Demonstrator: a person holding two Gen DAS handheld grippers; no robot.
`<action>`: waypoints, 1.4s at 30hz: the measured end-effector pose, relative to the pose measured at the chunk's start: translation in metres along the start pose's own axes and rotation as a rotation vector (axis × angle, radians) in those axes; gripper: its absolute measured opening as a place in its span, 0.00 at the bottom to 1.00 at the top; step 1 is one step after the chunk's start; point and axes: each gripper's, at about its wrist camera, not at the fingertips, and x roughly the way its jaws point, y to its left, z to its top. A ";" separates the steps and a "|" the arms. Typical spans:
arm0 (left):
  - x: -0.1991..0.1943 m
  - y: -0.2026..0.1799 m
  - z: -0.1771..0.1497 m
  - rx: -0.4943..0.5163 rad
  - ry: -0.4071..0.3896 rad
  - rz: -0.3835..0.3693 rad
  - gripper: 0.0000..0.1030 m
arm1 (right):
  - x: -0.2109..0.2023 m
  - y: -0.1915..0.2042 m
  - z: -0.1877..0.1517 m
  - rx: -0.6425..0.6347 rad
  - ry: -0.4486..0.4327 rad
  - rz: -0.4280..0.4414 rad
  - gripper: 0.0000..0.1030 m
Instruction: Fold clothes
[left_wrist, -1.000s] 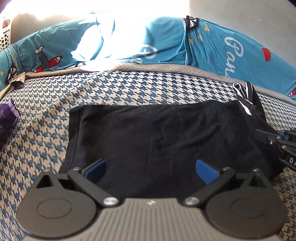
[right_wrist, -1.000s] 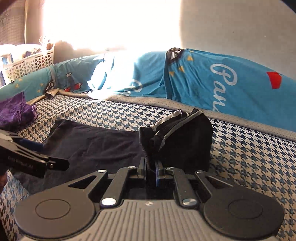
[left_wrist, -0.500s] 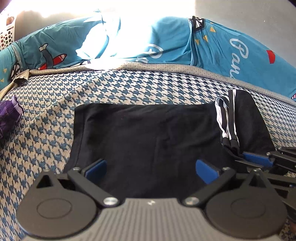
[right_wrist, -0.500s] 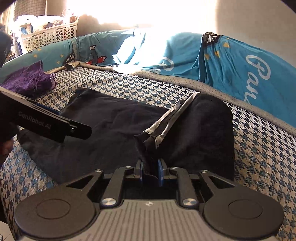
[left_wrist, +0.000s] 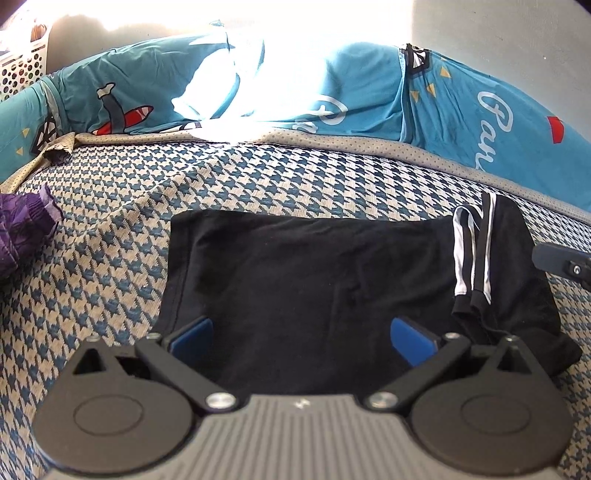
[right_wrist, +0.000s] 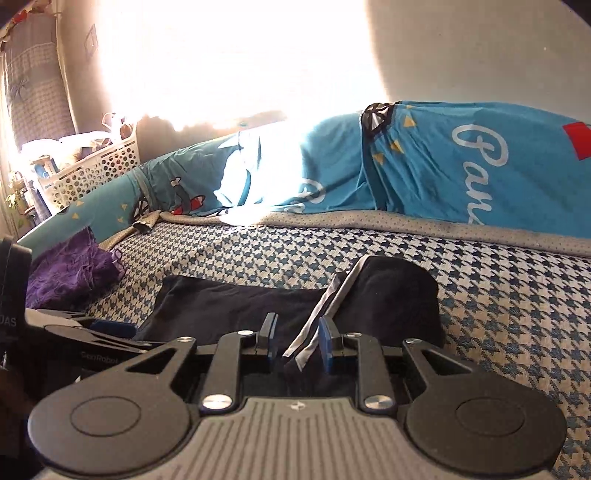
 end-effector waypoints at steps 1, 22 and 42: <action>0.000 0.001 0.000 -0.002 0.001 0.000 1.00 | 0.000 -0.002 0.002 0.005 -0.015 -0.028 0.22; 0.000 0.038 0.002 -0.081 0.016 0.032 1.00 | 0.073 -0.001 -0.014 -0.037 0.088 -0.243 0.27; -0.019 0.089 0.015 -0.185 -0.028 0.092 1.00 | 0.017 0.023 -0.029 -0.073 0.217 -0.205 0.27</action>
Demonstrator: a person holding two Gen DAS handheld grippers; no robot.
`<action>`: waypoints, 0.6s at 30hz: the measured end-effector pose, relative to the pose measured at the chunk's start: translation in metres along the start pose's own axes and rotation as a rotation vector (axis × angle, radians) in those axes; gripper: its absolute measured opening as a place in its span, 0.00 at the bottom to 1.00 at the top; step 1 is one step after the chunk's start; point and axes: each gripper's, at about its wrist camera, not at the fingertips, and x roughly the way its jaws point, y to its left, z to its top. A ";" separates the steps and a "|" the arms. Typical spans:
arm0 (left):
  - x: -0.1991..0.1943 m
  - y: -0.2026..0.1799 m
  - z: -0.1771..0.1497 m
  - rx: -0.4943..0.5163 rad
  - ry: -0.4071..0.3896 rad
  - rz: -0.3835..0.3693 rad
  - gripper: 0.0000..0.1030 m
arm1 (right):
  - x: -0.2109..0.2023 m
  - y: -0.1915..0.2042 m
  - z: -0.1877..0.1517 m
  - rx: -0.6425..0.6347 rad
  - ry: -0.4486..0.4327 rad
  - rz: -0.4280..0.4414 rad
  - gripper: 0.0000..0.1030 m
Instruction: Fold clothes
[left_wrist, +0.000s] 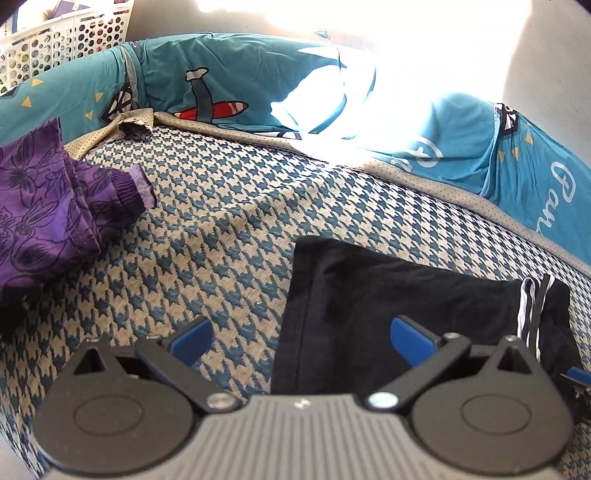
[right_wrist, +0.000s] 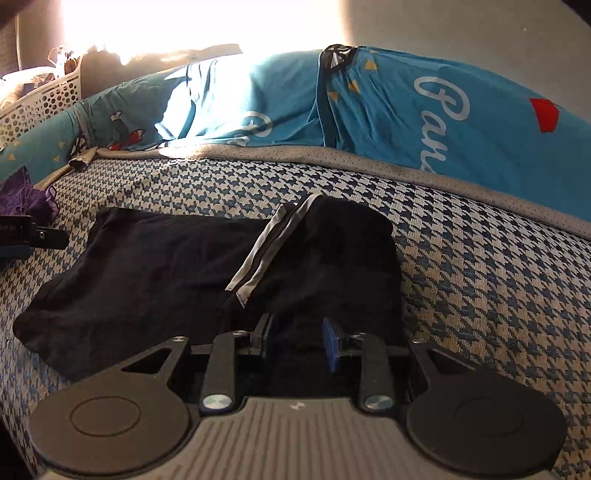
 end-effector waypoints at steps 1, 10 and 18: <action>0.000 0.001 0.001 0.007 -0.003 0.007 1.00 | 0.002 0.004 -0.004 -0.020 0.014 -0.003 0.29; -0.001 0.026 0.017 -0.001 0.004 0.040 1.00 | -0.011 0.016 -0.005 -0.023 0.014 -0.079 0.33; 0.011 0.028 0.029 0.042 0.053 0.003 1.00 | -0.035 0.082 -0.012 -0.126 -0.071 0.091 0.33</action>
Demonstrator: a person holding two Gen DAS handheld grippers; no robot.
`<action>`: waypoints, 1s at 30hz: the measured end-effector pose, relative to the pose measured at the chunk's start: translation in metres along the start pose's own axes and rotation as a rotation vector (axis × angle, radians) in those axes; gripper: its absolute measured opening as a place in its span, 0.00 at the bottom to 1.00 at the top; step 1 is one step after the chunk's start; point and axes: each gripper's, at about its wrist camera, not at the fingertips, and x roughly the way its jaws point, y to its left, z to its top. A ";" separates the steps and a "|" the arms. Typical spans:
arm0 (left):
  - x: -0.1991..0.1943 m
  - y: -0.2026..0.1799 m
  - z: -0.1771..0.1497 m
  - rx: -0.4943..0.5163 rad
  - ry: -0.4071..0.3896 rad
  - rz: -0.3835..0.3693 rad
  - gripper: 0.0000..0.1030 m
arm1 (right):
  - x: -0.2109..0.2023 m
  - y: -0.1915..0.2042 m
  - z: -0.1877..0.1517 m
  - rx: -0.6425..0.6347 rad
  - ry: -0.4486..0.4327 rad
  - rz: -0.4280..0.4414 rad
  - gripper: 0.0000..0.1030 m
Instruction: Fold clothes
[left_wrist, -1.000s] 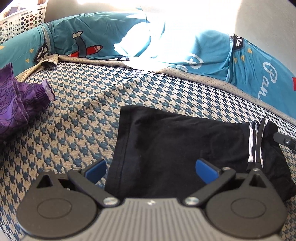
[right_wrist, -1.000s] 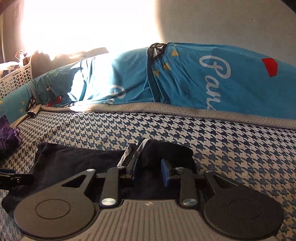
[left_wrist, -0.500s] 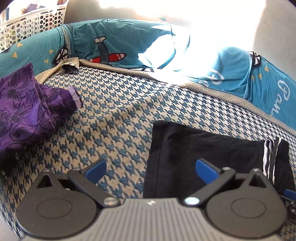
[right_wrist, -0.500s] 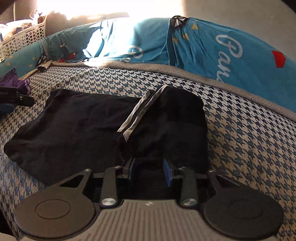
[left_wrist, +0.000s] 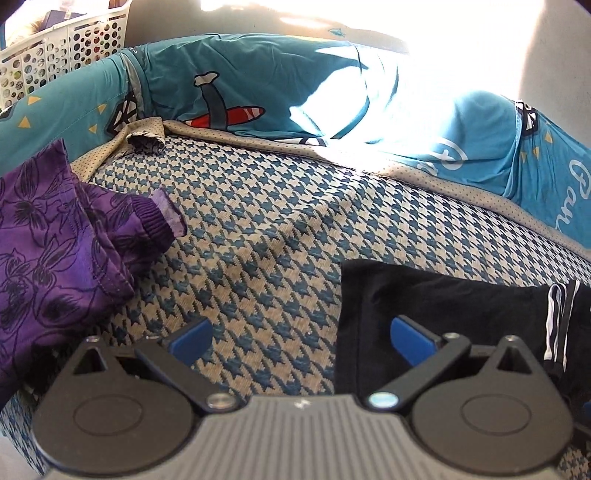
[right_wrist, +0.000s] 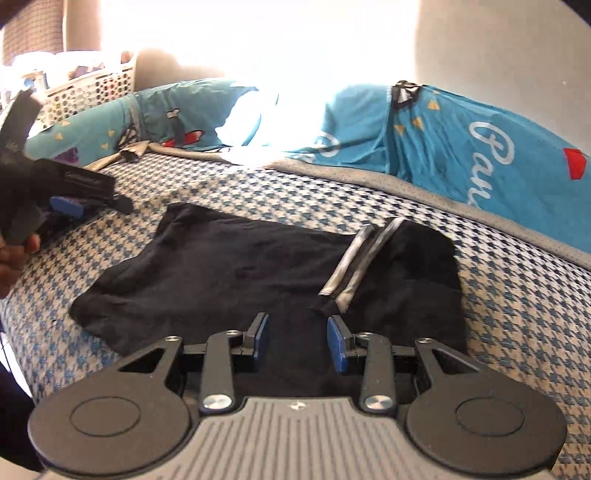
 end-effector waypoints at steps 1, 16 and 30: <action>0.002 -0.001 0.000 0.002 0.009 -0.012 1.00 | 0.002 0.016 -0.003 -0.036 0.004 0.037 0.33; 0.019 -0.003 -0.009 0.045 0.076 -0.004 1.00 | 0.035 0.119 -0.015 -0.282 0.026 0.239 0.33; 0.026 0.017 -0.010 -0.029 0.134 -0.091 1.00 | 0.055 0.170 -0.033 -0.611 -0.067 0.147 0.34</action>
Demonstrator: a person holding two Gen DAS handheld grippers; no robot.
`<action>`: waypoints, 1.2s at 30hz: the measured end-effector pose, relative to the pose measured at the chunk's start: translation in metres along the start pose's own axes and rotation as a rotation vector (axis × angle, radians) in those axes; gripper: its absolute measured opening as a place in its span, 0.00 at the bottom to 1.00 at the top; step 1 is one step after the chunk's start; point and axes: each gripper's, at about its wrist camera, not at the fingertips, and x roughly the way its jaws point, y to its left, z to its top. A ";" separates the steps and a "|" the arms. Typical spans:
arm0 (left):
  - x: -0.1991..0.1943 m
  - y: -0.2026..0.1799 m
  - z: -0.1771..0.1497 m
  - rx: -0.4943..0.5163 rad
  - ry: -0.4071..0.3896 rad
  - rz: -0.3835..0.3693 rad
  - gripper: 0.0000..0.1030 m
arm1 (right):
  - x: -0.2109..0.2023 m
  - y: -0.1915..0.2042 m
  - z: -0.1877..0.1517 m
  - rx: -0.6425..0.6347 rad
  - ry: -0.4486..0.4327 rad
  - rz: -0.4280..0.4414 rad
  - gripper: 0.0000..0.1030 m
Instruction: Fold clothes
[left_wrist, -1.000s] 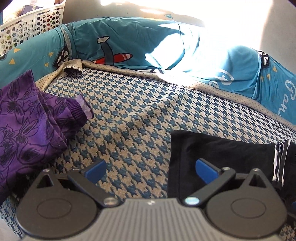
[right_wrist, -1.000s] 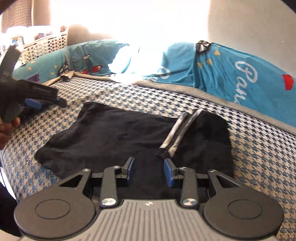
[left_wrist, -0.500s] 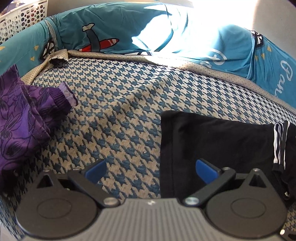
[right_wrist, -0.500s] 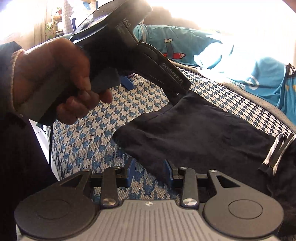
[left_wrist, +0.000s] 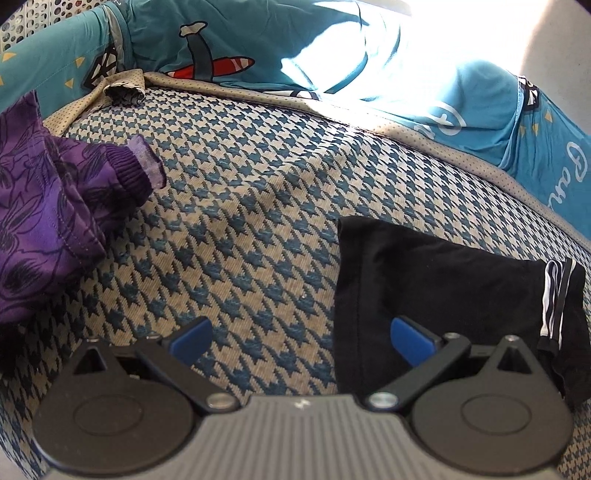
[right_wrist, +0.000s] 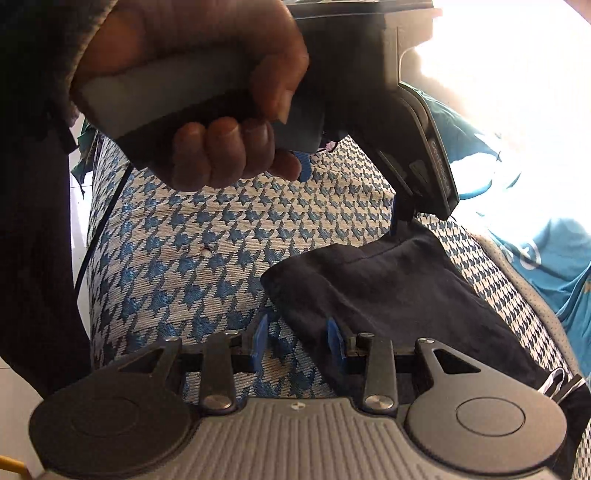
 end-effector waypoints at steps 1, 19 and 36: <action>0.001 0.000 0.000 -0.003 0.005 -0.007 1.00 | 0.002 0.001 0.001 -0.006 -0.004 -0.007 0.34; 0.011 0.007 0.001 -0.146 0.075 -0.206 1.00 | -0.013 -0.097 -0.002 0.581 -0.102 0.078 0.05; 0.034 -0.010 0.011 -0.307 0.124 -0.416 1.00 | -0.045 -0.134 -0.017 0.804 -0.171 0.085 0.05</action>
